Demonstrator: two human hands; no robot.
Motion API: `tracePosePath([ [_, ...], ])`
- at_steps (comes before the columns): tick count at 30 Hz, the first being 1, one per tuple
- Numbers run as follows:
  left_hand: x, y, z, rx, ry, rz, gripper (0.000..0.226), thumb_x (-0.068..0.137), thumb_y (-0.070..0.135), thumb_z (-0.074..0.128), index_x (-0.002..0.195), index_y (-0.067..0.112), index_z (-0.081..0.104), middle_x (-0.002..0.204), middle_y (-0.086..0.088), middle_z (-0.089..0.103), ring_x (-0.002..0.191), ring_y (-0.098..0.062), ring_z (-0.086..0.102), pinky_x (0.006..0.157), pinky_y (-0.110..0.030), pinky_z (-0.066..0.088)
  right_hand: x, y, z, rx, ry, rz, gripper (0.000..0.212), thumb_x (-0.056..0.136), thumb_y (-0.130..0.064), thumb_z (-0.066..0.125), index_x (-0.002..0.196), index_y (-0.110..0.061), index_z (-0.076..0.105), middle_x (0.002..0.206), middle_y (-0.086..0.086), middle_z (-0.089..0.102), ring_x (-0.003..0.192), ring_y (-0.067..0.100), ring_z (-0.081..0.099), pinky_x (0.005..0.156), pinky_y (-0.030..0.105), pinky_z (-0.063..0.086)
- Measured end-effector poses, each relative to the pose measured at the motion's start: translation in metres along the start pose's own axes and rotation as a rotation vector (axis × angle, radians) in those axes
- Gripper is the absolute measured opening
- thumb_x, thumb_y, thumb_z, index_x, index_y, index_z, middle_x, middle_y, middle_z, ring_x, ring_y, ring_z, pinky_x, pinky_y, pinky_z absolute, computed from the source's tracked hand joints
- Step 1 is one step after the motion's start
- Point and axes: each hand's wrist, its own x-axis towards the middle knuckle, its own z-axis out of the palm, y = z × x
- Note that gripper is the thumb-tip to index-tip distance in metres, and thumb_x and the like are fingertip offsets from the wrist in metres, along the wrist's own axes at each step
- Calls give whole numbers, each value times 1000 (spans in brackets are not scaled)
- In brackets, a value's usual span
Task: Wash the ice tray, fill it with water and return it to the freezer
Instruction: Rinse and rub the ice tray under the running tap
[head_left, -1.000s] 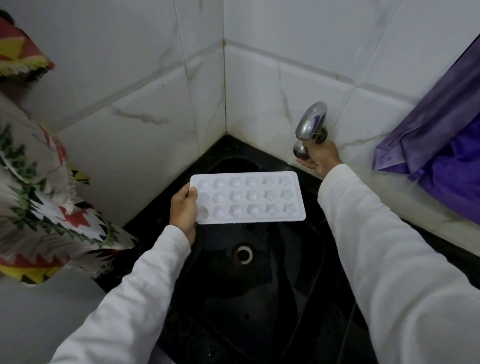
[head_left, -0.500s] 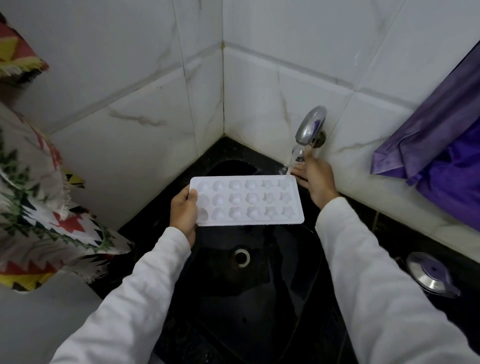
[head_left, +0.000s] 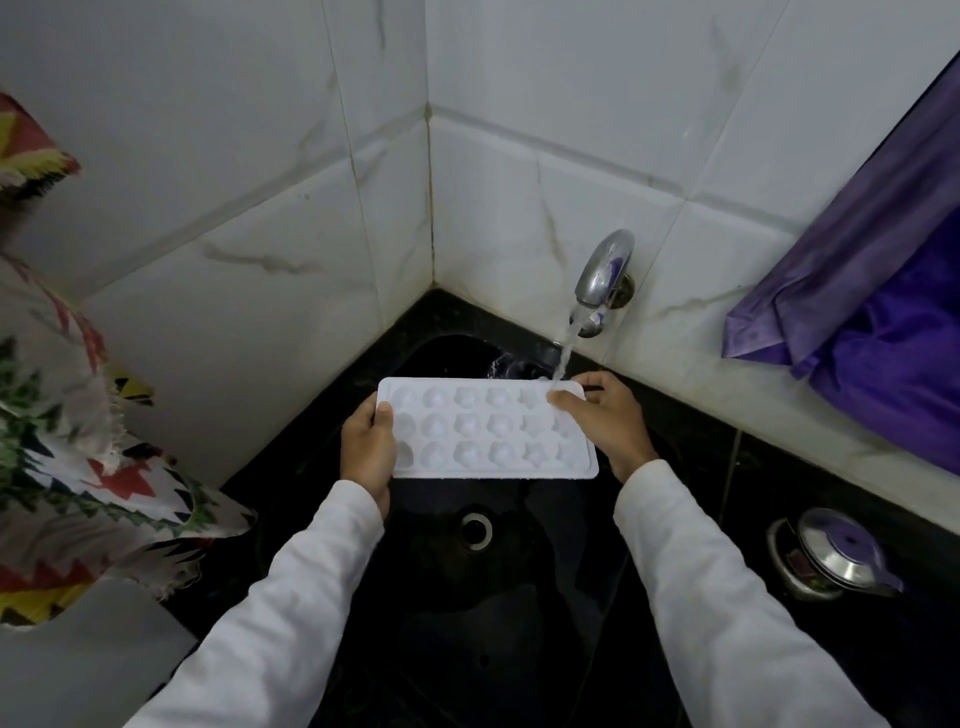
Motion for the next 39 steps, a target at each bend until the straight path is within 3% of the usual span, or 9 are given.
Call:
tracePosePath([
  [2, 0, 0, -1, 7, 1, 5, 31, 106, 20, 37, 120, 22, 65, 115, -3, 70, 106, -23, 67, 94, -44, 54, 4, -2, 0, 13, -34, 52, 34, 74, -25, 84, 101, -19, 64, 93, 3, 72, 83, 16, 71, 66, 28, 54],
  [5, 2, -1, -5, -7, 26, -9, 32, 105, 19, 38, 122, 20, 65, 114, -4, 70, 105, -24, 67, 93, -44, 54, 11, -4, -4, 29, -100, 66, 29, 74, -19, 85, 98, -17, 69, 90, 3, 76, 86, 20, 74, 79, 37, 60],
  [9, 7, 0, -6, -48, 44, -31, 31, 105, 18, 39, 124, 15, 64, 116, -9, 70, 106, -27, 67, 92, -45, 54, 21, -25, -9, 219, -71, 111, 10, 87, -22, 70, 96, -17, 71, 98, 3, 76, 91, 17, 72, 81, 34, 58],
  [13, 11, 4, -7, -43, 40, -13, 32, 105, 18, 40, 125, 17, 64, 116, -8, 70, 107, -28, 66, 96, -48, 53, 51, -44, -8, 399, 61, 177, 31, 89, -43, 71, 94, -12, 66, 91, 2, 67, 84, 16, 67, 72, 31, 59],
  [19, 13, 4, -9, -23, 28, 0, 30, 105, 18, 39, 120, 15, 66, 113, -10, 70, 105, -29, 67, 95, -47, 54, 83, -54, -6, 567, -16, 232, 9, 97, -16, 60, 97, -6, 62, 88, 9, 64, 78, 20, 69, 54, 25, 56],
  [24, 15, 2, -8, -30, 22, -10, 31, 105, 18, 40, 121, 16, 66, 113, -8, 71, 105, -28, 67, 95, -48, 54, 89, -53, -5, 614, -36, 242, 26, 97, -10, 57, 121, -3, 59, 96, 12, 66, 90, 24, 68, 54, 25, 57],
  [29, 15, 2, -5, -43, 27, -20, 30, 106, 17, 39, 119, 15, 66, 112, -10, 70, 103, -29, 67, 92, -46, 55, 88, -56, -7, 647, -40, 248, 25, 97, -5, 53, 121, -3, 58, 94, 13, 65, 86, 25, 67, 60, 28, 60],
  [35, 17, 2, -6, -55, 29, -26, 31, 106, 17, 38, 122, 14, 64, 112, -10, 70, 101, -28, 67, 90, -43, 54, 94, -49, -7, 650, -45, 230, 29, 95, -10, 60, 123, -1, 60, 105, 14, 67, 97, 29, 67, 70, 33, 62],
  [39, 18, 2, -5, -70, 41, -24, 30, 106, 16, 38, 119, 15, 64, 106, -7, 69, 94, -24, 66, 85, -39, 54, 79, -40, -4, 527, -43, 173, 35, 97, -31, 63, 115, 0, 62, 95, 12, 70, 90, 25, 68, 68, 29, 59],
])
